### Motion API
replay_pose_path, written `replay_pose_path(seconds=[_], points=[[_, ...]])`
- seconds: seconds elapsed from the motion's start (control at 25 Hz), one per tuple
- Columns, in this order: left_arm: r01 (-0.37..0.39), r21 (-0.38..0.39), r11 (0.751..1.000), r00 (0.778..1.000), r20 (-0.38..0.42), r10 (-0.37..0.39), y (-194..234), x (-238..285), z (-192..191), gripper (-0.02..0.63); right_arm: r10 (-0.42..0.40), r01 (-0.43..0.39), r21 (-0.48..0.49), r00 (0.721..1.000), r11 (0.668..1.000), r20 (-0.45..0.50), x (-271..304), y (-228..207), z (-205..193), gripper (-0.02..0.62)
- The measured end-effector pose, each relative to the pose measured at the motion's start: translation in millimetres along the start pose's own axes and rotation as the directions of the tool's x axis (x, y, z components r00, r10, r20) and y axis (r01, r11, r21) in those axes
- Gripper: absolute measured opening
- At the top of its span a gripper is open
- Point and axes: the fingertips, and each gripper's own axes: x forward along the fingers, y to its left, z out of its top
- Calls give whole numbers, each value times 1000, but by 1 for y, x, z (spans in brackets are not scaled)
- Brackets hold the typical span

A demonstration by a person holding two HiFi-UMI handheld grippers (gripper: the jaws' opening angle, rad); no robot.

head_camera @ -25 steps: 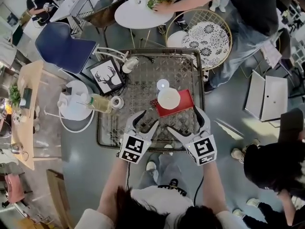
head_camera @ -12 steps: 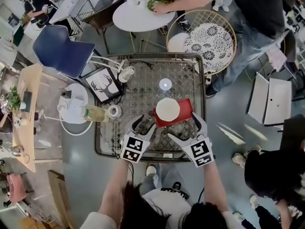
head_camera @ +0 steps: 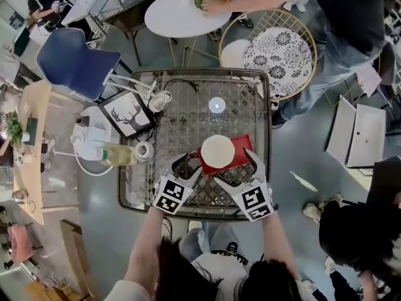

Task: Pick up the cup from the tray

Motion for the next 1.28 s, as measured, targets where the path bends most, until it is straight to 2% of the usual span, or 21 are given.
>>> replay_pose_path(seconds=[0.16, 0.32, 0.52, 0.68, 0.88, 1.28], points=[[-10, -18, 1000, 1000, 19, 10, 10, 8, 4, 216, 15, -15, 3, 1000, 1000, -10, 10, -2, -6, 523], [48, -20, 999, 999, 20, -48, 7, 14, 5, 216, 8, -8, -6, 999, 1000, -34, 19, -6, -16, 523], [45, 12, 999, 999, 15, -46, 11, 20, 3, 214, 42, -43, -23, 998, 999, -57, 34, -5, -22, 523], [109, -13, 994, 994, 19, -109, 7, 25, 5, 204, 50, -55, -58, 995, 997, -82, 42, -5, -21, 519], [106, 37, 994, 994, 21, -106, 7, 27, 13, 151, 76, -79, -46, 995, 996, -64, 50, -3, -21, 467], [107, 55, 993, 994, 4, -107, 5, 27, 15, 137, 87, -90, -52, 994, 995, -61, 49, -2, -22, 461]])
